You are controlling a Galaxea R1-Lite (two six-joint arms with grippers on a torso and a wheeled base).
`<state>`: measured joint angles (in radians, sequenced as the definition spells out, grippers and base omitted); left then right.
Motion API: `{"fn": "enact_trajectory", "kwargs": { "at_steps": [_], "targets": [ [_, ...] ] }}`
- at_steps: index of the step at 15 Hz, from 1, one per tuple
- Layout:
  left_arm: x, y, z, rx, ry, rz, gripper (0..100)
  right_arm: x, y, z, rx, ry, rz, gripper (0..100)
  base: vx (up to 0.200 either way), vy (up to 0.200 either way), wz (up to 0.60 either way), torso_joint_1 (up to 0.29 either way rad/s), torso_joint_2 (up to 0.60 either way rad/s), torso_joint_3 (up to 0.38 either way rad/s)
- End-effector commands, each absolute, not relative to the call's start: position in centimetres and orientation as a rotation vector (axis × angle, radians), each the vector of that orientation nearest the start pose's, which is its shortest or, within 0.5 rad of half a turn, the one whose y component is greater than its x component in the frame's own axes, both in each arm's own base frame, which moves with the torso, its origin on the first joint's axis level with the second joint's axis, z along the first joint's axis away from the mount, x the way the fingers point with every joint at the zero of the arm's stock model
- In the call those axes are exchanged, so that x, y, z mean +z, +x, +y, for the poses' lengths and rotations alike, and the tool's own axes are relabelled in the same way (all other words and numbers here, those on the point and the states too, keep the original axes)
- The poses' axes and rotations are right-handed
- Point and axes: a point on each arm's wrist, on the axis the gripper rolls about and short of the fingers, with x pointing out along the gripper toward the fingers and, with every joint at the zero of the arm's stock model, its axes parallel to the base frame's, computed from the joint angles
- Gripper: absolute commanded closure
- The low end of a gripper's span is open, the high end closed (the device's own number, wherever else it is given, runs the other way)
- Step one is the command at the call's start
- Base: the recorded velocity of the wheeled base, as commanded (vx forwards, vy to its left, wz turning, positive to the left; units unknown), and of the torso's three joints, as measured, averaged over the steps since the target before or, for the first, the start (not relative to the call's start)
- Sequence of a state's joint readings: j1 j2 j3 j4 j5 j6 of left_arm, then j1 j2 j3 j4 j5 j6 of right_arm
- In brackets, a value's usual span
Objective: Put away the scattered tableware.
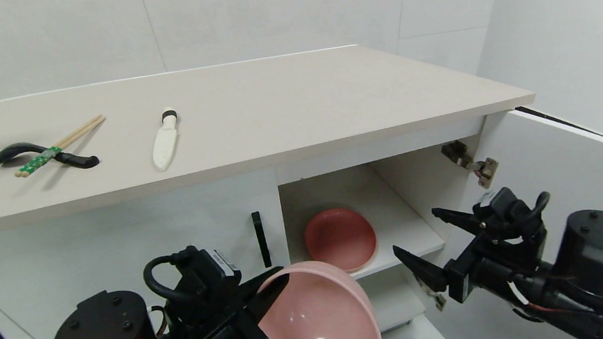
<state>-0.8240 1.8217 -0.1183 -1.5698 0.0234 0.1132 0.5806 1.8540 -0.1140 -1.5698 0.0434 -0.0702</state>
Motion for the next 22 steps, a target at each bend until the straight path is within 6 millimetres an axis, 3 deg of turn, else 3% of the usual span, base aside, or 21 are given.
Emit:
{"fn": "enact_trajectory", "kwargs": {
  "at_steps": [1, 3, 6, 9, 14, 22],
  "targets": [
    [8.7, 15.9, -18.1, -0.828, 0.171, 0.089, 100, 10.1, 17.0, 11.6, 0.643, -0.108, 0.091, 0, 0.0, 0.0, 0.0, 0.0, 0.0, 0.0],
    [8.0, 16.6, -20.5, -0.761, 0.22, 0.07, 100, 10.2, 15.9, 10.8, 0.636, -0.11, 0.1, 0, 0.0, 0.0, 0.0, 0.0, 0.0, 0.0],
    [7.2, 17.2, -22.5, -0.711, 0.28, 0.042, 100, 10.8, 16.2, 9.8, 0.586, -0.098, 0.07, 0, 0.0, 0.0, 0.0, 0.0, 0.0, 0.0],
    [6.7, 19.3, -25.2, -0.587, 0.259, 0.006, 100, 11.0, 16.3, 9.4, 0.563, -0.095, 0.063, 0, 0.0, 0.0, 0.0, 0.0, 0.0, 0.0],
    [5.7, 21.2, -27.8, -0.505, 0.235, -0.02, 100, 11.0, 16.5, 9.3, 0.553, -0.093, 0.061, 0, 0.0, 0.0, 0.0, 0.0, 0.0, 0.0],
    [8.1, 23.1, -30.3, -0.5, 0.136, -0.14, 100, 9.5, 17.3, 9.5, 0.545, -0.097, 0.139, 0, 0.0, 0.0, 0.0, 0.0, 0.0, 0.0]
  ]
}}
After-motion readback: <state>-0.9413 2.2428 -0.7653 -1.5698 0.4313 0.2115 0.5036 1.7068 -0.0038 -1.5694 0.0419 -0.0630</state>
